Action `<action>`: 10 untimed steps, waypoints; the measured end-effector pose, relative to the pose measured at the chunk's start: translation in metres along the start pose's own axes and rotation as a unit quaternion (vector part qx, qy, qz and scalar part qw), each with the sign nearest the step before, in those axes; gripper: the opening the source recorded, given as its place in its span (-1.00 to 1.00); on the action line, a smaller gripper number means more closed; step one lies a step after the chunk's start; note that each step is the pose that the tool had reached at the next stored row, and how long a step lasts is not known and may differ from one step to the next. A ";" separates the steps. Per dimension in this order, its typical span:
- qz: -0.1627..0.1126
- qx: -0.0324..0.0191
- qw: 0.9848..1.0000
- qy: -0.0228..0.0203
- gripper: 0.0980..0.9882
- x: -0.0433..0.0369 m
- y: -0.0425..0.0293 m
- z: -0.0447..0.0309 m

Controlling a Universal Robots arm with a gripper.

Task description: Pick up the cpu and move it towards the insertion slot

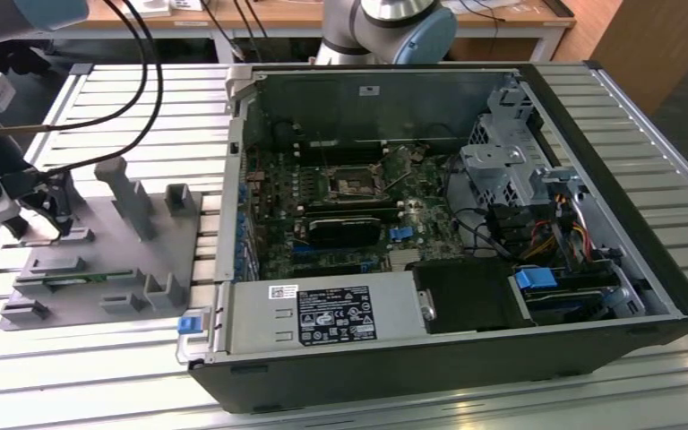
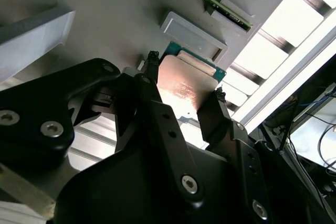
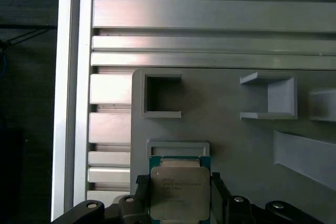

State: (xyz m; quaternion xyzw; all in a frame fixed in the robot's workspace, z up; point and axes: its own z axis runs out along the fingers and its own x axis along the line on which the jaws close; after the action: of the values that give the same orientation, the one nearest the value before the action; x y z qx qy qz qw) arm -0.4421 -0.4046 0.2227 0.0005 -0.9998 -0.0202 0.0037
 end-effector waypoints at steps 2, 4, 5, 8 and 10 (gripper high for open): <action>0.000 0.000 1.000 0.000 0.00 0.0000 0.0000 -0.0008; 0.000 0.000 1.000 0.000 0.00 0.0000 0.0001 -0.0013; 0.000 0.000 1.000 0.000 0.00 0.0000 0.0001 -0.0016; 0.000 0.000 1.000 0.000 0.00 0.0000 0.0001 -0.0023; 0.000 0.000 1.000 0.000 0.00 0.0000 0.0001 -0.0031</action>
State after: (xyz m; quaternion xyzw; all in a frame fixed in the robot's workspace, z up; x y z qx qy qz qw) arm -0.4422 -0.4046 0.2257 0.0005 -0.9998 -0.0201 0.0038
